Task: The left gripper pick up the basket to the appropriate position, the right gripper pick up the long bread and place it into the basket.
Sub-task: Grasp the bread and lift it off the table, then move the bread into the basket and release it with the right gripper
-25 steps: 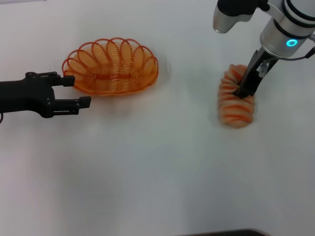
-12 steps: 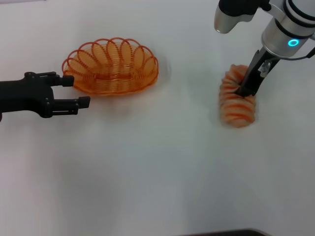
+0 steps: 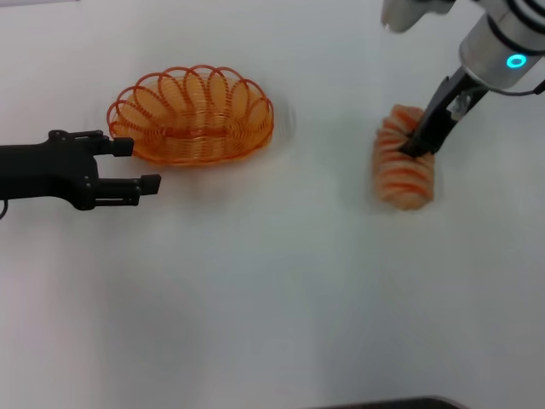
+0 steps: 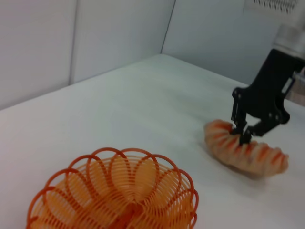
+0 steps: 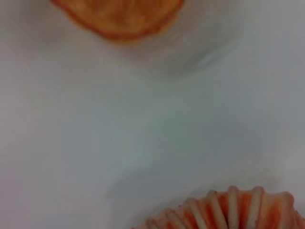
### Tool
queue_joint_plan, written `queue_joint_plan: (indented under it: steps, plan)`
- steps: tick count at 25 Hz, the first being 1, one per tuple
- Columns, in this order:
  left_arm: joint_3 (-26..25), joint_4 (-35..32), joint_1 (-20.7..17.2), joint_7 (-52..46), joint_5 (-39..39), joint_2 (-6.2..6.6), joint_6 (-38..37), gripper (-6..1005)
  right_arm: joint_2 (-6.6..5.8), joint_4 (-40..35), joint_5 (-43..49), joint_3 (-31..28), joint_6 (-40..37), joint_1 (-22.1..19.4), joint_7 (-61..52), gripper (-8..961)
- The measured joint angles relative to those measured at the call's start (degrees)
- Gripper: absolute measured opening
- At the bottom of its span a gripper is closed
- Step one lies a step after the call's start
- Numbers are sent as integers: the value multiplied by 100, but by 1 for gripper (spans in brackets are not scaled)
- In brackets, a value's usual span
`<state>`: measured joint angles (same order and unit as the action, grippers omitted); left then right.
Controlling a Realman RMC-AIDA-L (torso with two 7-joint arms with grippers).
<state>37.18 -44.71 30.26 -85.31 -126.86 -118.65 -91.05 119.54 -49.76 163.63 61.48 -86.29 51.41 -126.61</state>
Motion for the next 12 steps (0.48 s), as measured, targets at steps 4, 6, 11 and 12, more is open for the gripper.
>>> queue_joint_plan:
  steps: [4,6,11,12]
  plan:
    - [26,-4,26,-35,-73,-4,-2,792,-40,-256,-233,-498,-179,-36,110,141]
    - [27,-8,27,-36,-75,-7,-8,792,-55,-300,-252,-702,-195,-34,143,137]
    - [27,-11,26,-38,-79,-9,-8,793,-64,-367,-427,-1314,-77,50,180,137]
    - [27,-11,25,-38,-79,-9,-7,793,-67,-379,-539,-1377,-35,63,168,137]
